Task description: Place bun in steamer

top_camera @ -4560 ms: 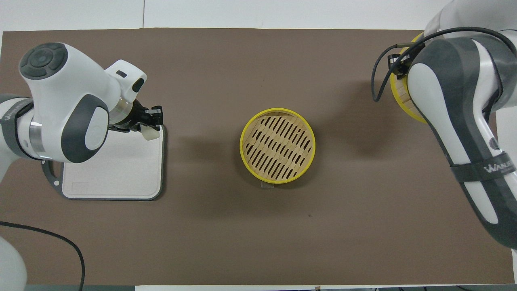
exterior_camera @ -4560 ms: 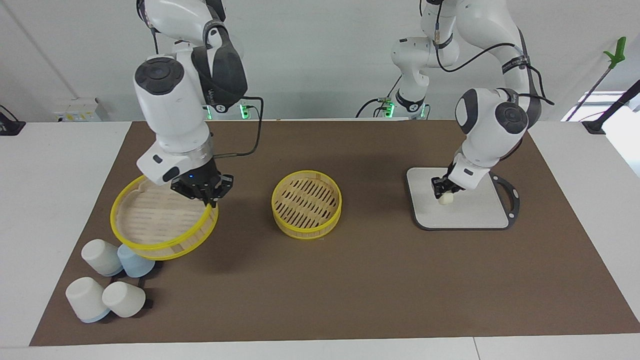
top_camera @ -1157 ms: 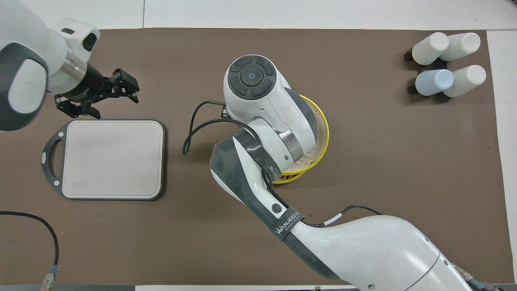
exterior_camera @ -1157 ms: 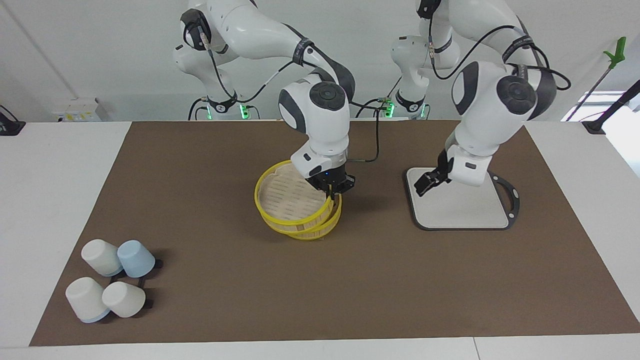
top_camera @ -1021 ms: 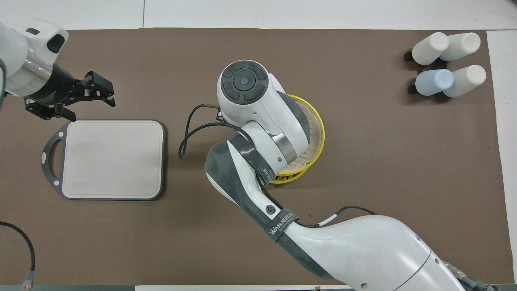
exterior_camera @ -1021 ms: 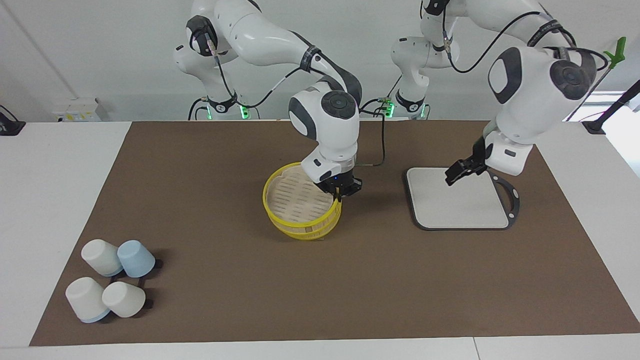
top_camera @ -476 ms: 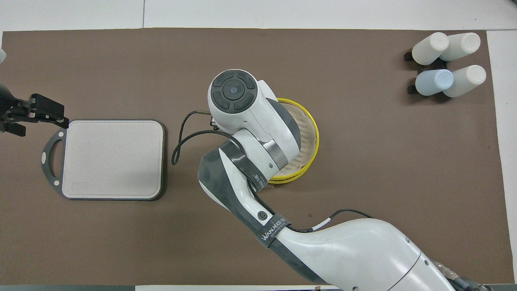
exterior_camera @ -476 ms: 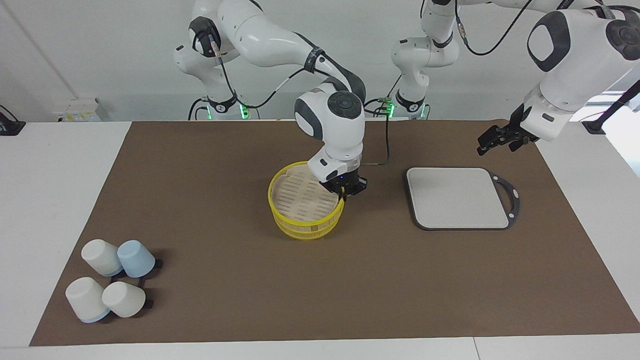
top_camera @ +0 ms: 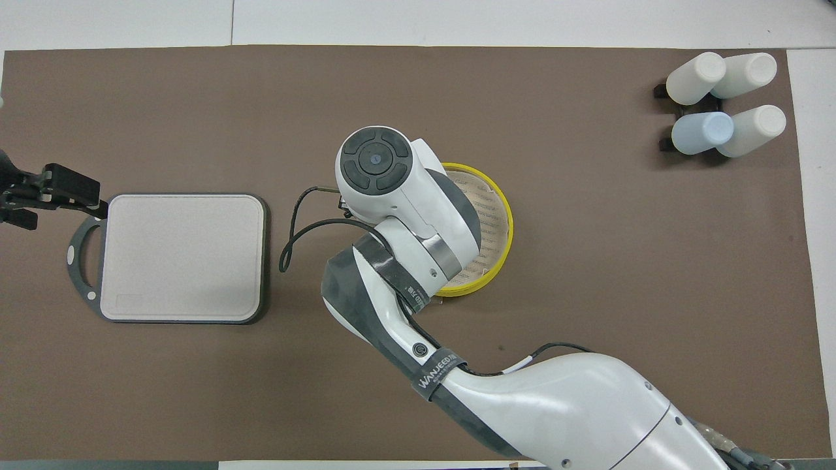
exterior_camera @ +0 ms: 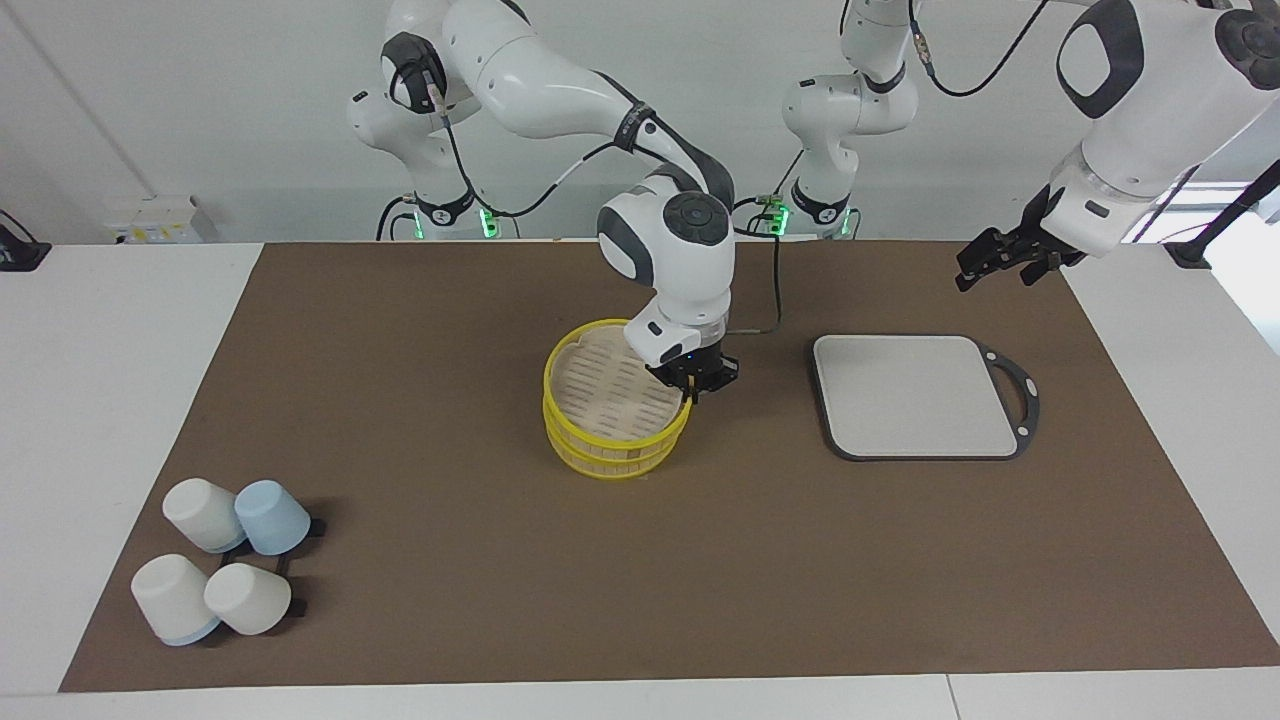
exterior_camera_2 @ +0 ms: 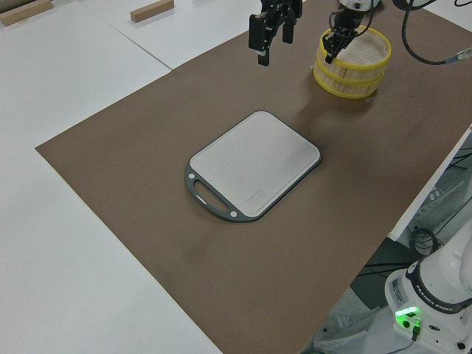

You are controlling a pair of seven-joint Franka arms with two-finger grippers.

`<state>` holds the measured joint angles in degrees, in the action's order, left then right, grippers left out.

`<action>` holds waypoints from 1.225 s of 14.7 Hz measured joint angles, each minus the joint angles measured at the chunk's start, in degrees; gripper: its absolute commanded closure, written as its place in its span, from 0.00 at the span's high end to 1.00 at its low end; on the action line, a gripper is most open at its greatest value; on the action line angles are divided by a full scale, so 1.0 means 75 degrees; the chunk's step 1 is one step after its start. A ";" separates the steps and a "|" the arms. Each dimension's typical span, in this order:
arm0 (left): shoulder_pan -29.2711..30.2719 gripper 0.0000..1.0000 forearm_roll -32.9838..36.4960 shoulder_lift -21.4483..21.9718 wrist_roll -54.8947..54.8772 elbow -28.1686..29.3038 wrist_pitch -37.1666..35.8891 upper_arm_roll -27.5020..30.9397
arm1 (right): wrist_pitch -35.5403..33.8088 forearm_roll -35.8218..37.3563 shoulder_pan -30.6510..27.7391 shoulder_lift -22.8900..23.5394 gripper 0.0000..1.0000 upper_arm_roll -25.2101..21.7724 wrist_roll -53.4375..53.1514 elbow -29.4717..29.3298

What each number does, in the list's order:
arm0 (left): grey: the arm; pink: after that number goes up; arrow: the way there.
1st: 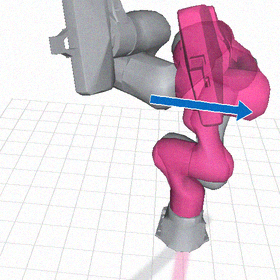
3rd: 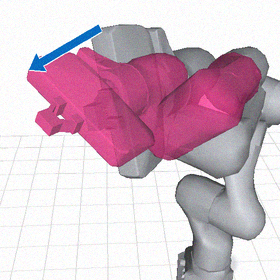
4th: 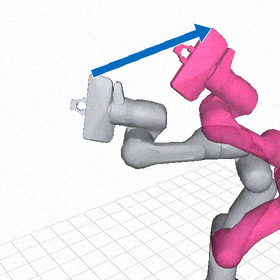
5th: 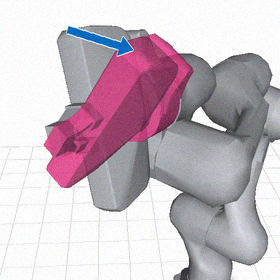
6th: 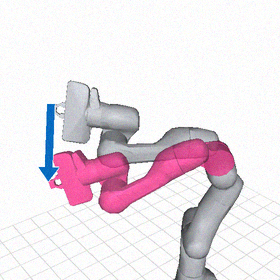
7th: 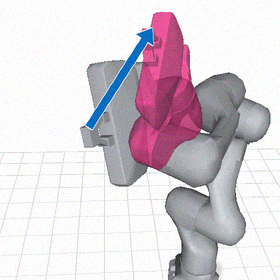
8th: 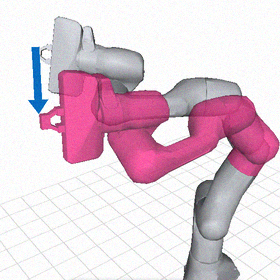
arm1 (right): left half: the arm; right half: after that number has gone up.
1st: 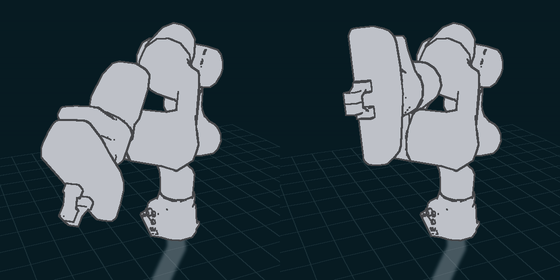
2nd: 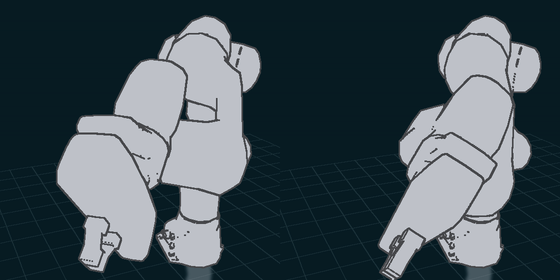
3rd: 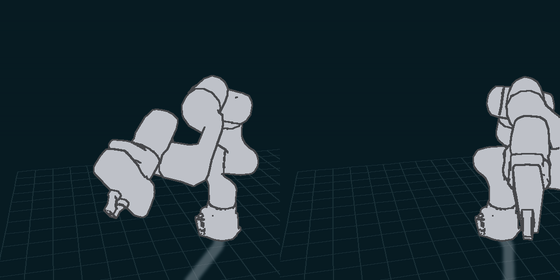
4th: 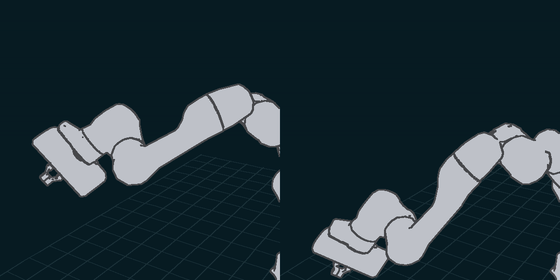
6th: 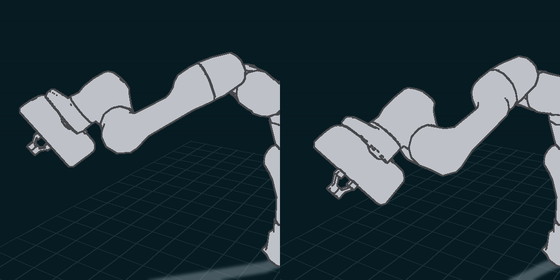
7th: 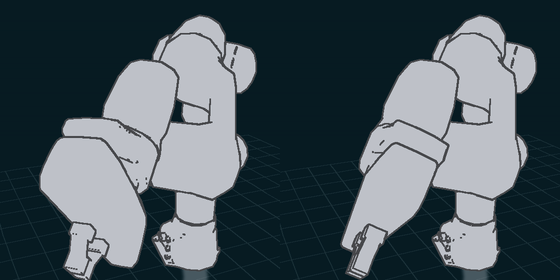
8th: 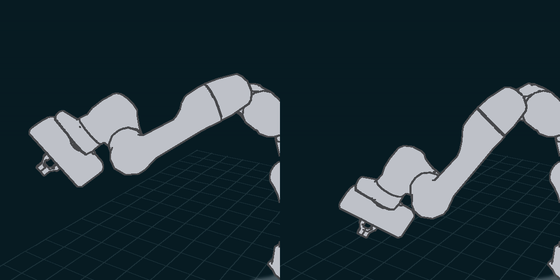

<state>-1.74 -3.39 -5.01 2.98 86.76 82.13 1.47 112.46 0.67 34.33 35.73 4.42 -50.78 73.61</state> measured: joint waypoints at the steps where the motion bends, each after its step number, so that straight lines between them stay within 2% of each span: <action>1: -0.0015 1.00 0.0000 0.0070 -0.0011 0.0149 0.0000 -0.0013 | -0.0003 0.0000 -0.0005 -0.0005 0.00 -0.0002 0.0000 0.0001; 6: -0.0034 1.00 0.0000 0.0632 -0.0027 0.0807 0.0328 -0.0060 | -0.0006 0.0000 -0.0033 -0.0038 0.00 -0.0012 -0.0007 0.0003; 18: -0.0067 1.00 0.0000 0.0654 -0.0852 0.0887 0.0929 -0.0085 | -0.0144 0.0000 -0.0116 -0.0311 0.00 -0.0021 -0.0007 0.0239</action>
<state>-2.24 -3.39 -0.10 -3.41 93.41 89.11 0.83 111.38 0.67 33.46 33.40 4.26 -50.83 75.41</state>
